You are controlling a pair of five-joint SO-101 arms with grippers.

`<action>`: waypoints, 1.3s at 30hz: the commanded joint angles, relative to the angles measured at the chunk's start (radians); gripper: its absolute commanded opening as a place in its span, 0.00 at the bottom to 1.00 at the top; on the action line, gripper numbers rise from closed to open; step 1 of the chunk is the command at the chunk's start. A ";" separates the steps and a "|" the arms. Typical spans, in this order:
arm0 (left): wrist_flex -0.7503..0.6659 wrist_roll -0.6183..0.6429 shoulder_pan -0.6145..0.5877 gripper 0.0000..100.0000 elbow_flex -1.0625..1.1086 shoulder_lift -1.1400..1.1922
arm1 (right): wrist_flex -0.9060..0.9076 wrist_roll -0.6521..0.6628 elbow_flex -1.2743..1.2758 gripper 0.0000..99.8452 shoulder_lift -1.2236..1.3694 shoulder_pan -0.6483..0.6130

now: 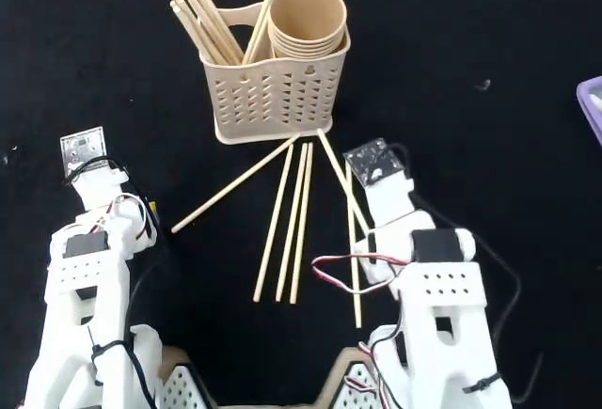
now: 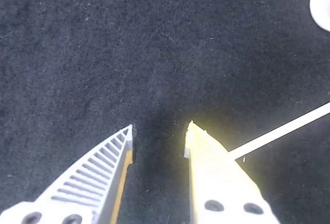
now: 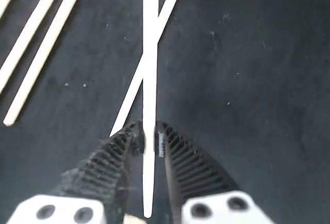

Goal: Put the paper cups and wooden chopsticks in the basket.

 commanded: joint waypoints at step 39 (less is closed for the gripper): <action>-0.017 0.008 -0.008 0.17 -0.024 0.002 | -0.284 -0.118 -0.260 0.36 0.654 -0.117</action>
